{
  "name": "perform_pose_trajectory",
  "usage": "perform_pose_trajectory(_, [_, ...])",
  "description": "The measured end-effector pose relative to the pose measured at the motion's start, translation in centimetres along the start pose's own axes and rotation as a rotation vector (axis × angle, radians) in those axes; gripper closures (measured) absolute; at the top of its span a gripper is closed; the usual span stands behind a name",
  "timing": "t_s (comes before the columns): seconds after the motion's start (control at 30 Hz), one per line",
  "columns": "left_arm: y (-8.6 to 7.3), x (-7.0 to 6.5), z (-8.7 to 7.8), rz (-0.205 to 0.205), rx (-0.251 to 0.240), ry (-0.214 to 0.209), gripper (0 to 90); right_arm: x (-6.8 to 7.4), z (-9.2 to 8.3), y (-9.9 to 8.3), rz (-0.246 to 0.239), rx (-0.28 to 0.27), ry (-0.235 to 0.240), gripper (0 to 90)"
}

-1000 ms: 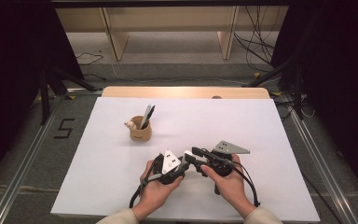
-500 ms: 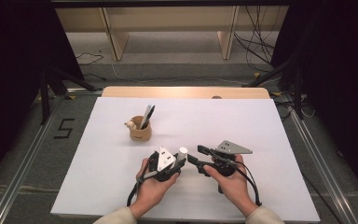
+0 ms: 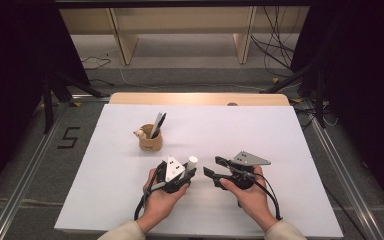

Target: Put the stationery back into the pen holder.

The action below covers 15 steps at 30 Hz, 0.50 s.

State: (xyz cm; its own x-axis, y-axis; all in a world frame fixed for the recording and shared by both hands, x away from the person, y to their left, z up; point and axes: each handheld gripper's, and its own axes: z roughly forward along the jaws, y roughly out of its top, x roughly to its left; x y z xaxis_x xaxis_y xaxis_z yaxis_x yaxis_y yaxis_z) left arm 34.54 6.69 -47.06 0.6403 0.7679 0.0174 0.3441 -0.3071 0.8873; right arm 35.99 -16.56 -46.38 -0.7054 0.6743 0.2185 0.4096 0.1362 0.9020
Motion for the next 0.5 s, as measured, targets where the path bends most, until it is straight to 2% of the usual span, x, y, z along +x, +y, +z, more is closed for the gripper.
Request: perform_pose_trajectory(0.5, [0.07, 0.50, -0.22, -0.005, -0.007, 0.011, 69.0, -0.35, -0.21, -0.36, -0.034, 0.029, -0.033, 34.7])
